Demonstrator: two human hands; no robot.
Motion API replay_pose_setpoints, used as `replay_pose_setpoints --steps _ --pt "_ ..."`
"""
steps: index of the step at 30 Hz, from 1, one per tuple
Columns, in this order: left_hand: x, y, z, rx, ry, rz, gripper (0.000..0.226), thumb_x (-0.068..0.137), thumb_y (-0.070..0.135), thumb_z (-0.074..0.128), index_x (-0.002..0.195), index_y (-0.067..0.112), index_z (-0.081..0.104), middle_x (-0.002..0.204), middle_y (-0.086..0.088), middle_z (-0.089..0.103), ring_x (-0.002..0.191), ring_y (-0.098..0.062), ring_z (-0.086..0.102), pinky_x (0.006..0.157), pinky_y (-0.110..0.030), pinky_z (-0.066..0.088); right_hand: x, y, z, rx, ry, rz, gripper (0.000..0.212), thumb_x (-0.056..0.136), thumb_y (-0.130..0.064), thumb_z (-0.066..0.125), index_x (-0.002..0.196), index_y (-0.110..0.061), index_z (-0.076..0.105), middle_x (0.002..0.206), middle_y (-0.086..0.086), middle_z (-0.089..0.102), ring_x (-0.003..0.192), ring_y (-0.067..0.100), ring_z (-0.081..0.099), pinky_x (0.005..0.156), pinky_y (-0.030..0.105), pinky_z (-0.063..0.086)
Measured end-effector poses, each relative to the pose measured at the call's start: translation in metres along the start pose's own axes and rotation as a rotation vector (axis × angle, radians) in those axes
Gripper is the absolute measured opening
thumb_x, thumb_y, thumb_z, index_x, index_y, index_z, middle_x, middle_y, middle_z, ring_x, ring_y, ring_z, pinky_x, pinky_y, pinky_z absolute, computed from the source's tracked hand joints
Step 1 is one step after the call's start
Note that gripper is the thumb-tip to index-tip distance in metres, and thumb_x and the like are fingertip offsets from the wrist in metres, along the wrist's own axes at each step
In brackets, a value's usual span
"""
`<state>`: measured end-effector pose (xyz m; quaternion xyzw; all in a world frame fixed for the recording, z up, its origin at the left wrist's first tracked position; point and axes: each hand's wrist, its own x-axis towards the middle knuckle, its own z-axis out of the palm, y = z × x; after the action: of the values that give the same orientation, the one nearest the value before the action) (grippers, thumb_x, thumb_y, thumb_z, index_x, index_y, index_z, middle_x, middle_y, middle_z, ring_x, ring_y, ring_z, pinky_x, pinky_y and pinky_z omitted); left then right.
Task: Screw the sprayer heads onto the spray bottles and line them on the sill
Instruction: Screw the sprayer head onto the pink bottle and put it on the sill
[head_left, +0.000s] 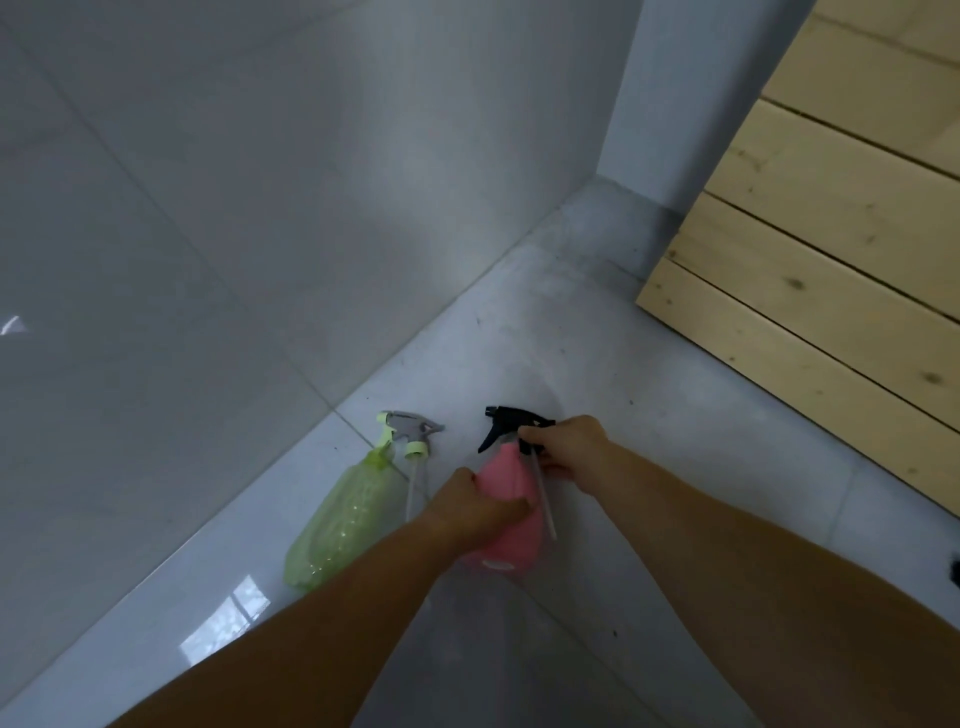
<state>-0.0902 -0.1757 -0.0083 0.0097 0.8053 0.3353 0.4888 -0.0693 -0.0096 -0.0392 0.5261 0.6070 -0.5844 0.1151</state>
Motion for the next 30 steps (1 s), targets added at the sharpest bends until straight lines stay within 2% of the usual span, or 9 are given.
replay_pose_setpoints --steps 2,5,9,12,17,20,24,28,30 --pt "-0.005 -0.002 -0.004 -0.031 -0.012 0.026 0.079 0.082 0.039 0.081 0.145 0.009 0.041 0.131 -0.009 0.055 0.106 -0.025 0.06 0.089 -0.036 0.055 -0.008 -0.004 -0.008 0.082 -0.078 -0.004 0.03 0.08 -0.017 0.079 0.098 0.005 0.067 0.08 0.013 0.068 0.065 0.021 0.063 0.058 0.032 0.055" --pt "-0.021 0.0 -0.011 -0.036 -0.026 0.085 0.075 0.083 0.037 0.081 0.143 0.011 0.043 0.118 -0.001 0.053 0.103 -0.022 0.06 0.083 -0.032 0.054 -0.022 -0.015 -0.023 0.242 -0.172 -0.012 0.032 0.086 -0.015 0.073 0.109 0.007 0.066 0.089 0.013 0.067 0.072 0.021 0.06 0.069 0.032 0.055" --pt "-0.057 0.012 -0.029 0.014 -0.041 0.189 0.076 0.082 0.036 0.082 0.144 0.016 0.043 0.118 0.0 0.056 0.094 -0.015 0.063 0.069 -0.022 0.056 -0.065 -0.053 -0.046 0.367 -0.255 -0.093 0.011 0.09 -0.015 0.067 0.094 -0.005 0.066 0.084 0.007 0.068 0.071 0.017 0.059 0.07 0.03 0.051" --pt "-0.093 0.024 -0.048 0.12 -0.033 0.28 0.08 0.078 0.039 0.084 0.145 0.022 0.043 0.121 0.001 0.059 0.099 -0.014 0.063 0.069 -0.018 0.056 -0.107 -0.087 -0.069 0.392 -0.275 -0.197 0.012 0.089 -0.021 0.07 0.09 -0.01 0.068 0.085 0.004 0.069 0.076 0.017 0.062 0.071 0.029 0.051" --pt "-0.161 0.04 -0.074 0.197 -0.011 0.39 0.09 0.065 0.044 0.091 0.141 0.028 0.045 0.131 0.001 0.061 0.114 -0.022 0.064 0.097 -0.039 0.059 -0.192 -0.141 -0.104 0.537 -0.302 -0.386 0.013 0.089 -0.024 0.069 0.086 -0.011 0.069 0.08 0.003 0.062 0.069 0.013 0.055 0.067 0.023 0.051" --pt "-0.205 0.049 -0.083 0.195 0.05 0.479 0.087 0.066 0.04 0.092 0.139 0.03 0.045 0.127 0.001 0.061 0.112 -0.022 0.064 0.096 -0.039 0.059 -0.246 -0.157 -0.116 0.535 -0.334 -0.48 0.01 0.089 -0.022 0.07 0.085 -0.013 0.069 0.076 0.0 0.061 0.067 0.013 0.048 0.07 0.024 0.049" --pt "-0.256 0.058 -0.091 0.174 0.105 0.57 0.086 0.067 0.038 0.092 0.138 0.029 0.045 0.121 0.002 0.06 0.107 -0.021 0.065 0.09 -0.039 0.06 -0.308 -0.166 -0.126 0.484 -0.259 -0.603 0.011 0.089 -0.02 0.07 0.096 -0.013 0.064 0.08 -0.002 0.067 0.069 0.01 0.059 0.077 0.027 0.051" --pt "-0.3 0.057 -0.095 0.14 0.127 0.648 0.095 0.056 0.044 0.092 0.138 0.028 0.046 0.124 0.002 0.061 0.108 -0.02 0.065 0.087 -0.042 0.063 -0.355 -0.166 -0.139 0.511 -0.205 -0.691 0.008 0.089 -0.017 0.069 0.095 -0.013 0.065 0.086 0.002 0.066 0.074 0.012 0.061 0.08 0.03 0.053" --pt "-0.314 0.054 -0.096 0.135 0.133 0.672 0.09 0.062 0.037 0.093 0.138 0.028 0.046 0.125 0.0 0.061 0.109 -0.02 0.065 0.085 -0.039 0.063 -0.372 -0.163 -0.143 0.517 -0.173 -0.723 0.01 0.089 -0.015 0.068 0.098 -0.012 0.065 0.086 0.003 0.066 0.075 0.013 0.061 0.083 0.032 0.053"
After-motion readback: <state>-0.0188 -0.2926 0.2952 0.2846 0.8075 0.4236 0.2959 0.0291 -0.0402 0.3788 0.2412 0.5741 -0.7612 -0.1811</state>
